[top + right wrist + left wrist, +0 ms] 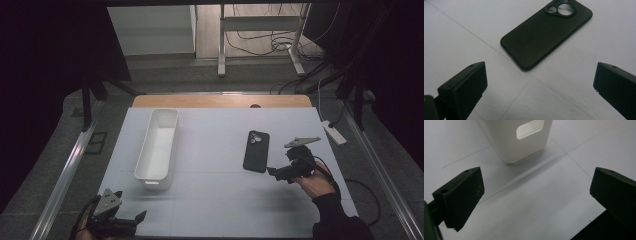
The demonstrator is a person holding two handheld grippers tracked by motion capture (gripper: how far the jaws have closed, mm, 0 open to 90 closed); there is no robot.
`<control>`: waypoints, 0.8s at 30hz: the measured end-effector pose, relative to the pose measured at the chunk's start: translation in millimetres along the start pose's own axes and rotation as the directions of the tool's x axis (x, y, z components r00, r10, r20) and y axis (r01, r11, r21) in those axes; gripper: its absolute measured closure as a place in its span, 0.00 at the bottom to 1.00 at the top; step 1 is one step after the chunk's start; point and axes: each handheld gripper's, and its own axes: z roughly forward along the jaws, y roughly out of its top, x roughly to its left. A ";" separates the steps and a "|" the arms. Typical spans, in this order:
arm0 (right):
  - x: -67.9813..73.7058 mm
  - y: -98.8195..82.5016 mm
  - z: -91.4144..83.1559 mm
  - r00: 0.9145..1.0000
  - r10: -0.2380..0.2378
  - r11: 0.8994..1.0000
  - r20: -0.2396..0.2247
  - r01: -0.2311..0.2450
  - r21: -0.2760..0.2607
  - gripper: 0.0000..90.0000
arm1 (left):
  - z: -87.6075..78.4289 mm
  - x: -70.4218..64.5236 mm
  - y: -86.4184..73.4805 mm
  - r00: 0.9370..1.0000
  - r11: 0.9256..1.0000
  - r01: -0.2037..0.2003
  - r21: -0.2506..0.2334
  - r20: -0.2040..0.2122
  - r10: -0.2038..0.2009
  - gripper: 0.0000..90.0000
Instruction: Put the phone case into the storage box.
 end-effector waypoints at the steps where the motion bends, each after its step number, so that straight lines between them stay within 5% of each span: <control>1: 0.0 0.0 0.0 1.000 0.000 1.000 0.000 0.000 0.000 0.00 | 0.0 0.0 0.0 1.000 1.000 0.000 0.000 0.000 0.000 0.00; 24: -3.3 25.1 24.1 1.000 -0.002 1.000 -0.006 0.002 0.025 0.00 | 0.2 0.0 0.2 1.000 1.000 -0.006 0.005 0.002 0.006 0.00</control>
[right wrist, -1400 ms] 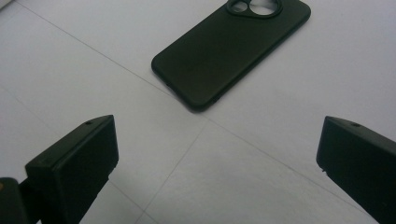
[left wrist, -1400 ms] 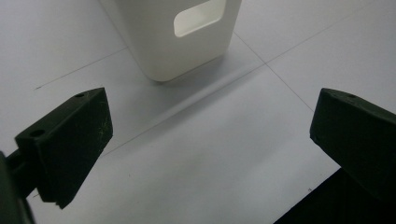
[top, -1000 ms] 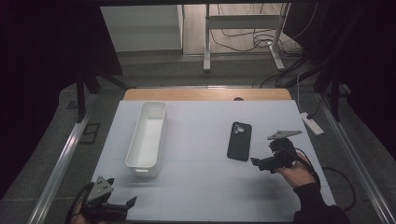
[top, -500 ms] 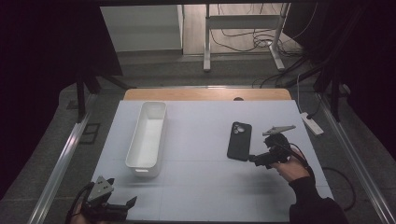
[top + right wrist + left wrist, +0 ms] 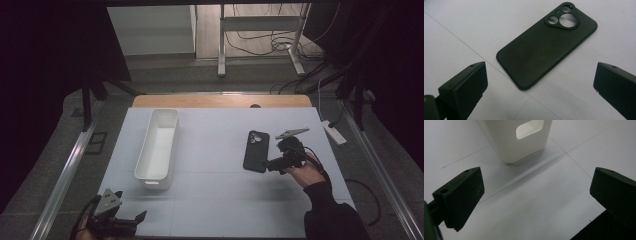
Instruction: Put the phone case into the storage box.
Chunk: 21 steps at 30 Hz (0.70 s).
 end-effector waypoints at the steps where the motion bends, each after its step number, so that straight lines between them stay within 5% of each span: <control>1: -0.1 0.9 1.1 1.000 -0.003 1.000 0.001 0.003 0.001 0.00 | 0.0 0.0 0.0 1.000 1.000 0.000 0.000 0.000 0.000 0.00; 21: 1.6 25.8 27.1 1.000 -0.029 0.999 -0.002 0.029 0.043 0.00 | 0.3 -0.2 0.1 1.000 1.000 -0.003 0.002 -0.001 0.003 0.00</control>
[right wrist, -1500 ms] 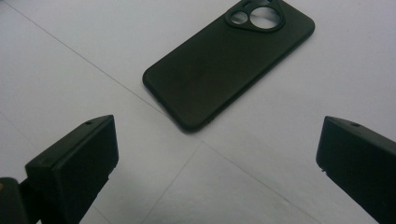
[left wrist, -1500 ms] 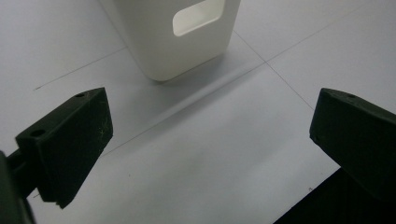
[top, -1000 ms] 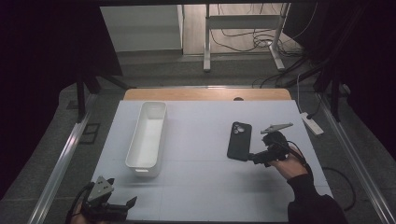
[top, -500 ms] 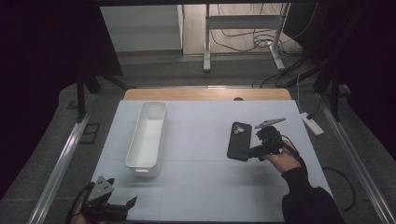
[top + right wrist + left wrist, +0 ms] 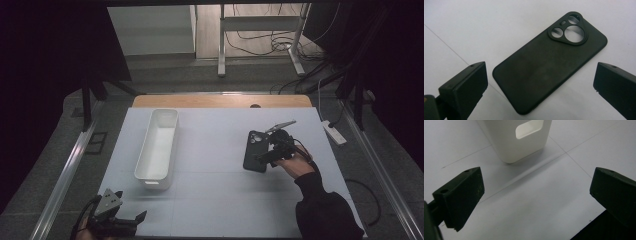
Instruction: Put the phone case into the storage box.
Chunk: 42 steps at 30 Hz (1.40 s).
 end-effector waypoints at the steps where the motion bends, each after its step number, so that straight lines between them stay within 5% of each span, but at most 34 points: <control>1: 0.7 1.8 2.2 1.000 -0.007 1.000 0.010 0.007 0.009 0.00 | 0.0 0.0 0.0 1.000 1.000 0.000 0.000 0.000 0.000 0.00; 19: -4.9 17.5 25.4 1.000 0.003 1.000 0.011 -0.003 0.006 0.02 | 0.2 -0.4 0.1 1.000 1.000 -0.003 0.003 -0.002 0.003 0.00; 29: -3.9 26.3 28.9 0.999 -0.029 0.999 0.036 0.028 0.030 0.41 | 0.2 -0.5 0.1 1.000 1.000 -0.006 0.004 -0.002 0.006 0.00; 37: -2.4 33.2 30.7 0.998 -0.064 0.996 0.027 0.062 0.063 0.96 | 0.2 -0.7 0.1 1.000 1.000 -0.008 0.004 -0.003 0.008 0.00; 42: -2.0 33.8 32.9 0.997 -0.072 0.995 0.019 0.070 0.073 1.00 | 0.2 -0.7 0.0 1.000 1.000 -0.009 0.003 -0.002 0.009 0.00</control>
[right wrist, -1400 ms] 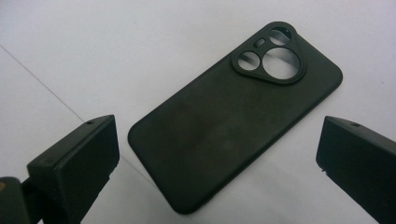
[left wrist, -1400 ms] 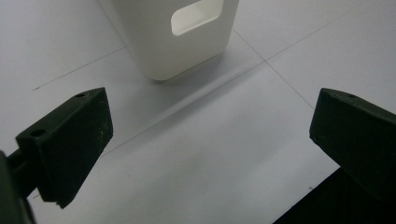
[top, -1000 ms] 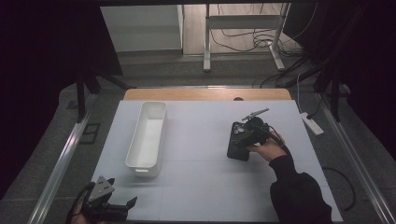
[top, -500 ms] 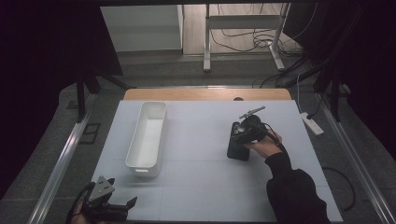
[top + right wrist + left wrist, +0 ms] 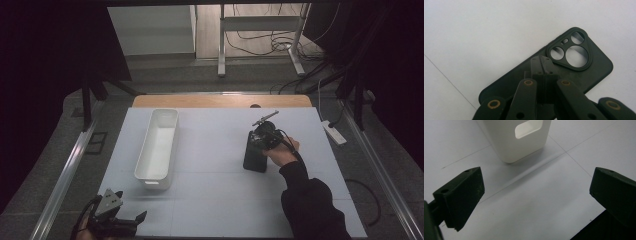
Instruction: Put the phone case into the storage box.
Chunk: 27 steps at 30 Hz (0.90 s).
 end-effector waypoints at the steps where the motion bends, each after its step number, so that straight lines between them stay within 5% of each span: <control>1: -0.2 -0.2 0.4 1.000 0.003 1.000 0.006 -0.003 0.002 1.00 | 0.0 -0.1 0.0 1.000 1.000 0.000 0.000 0.000 0.000 0.00; 27: -45.6 -22.3 -1.9 0.987 0.106 0.994 0.118 -0.109 0.021 1.00 | 0.3 -0.9 0.2 1.000 1.000 -0.006 0.004 -0.005 0.006 0.01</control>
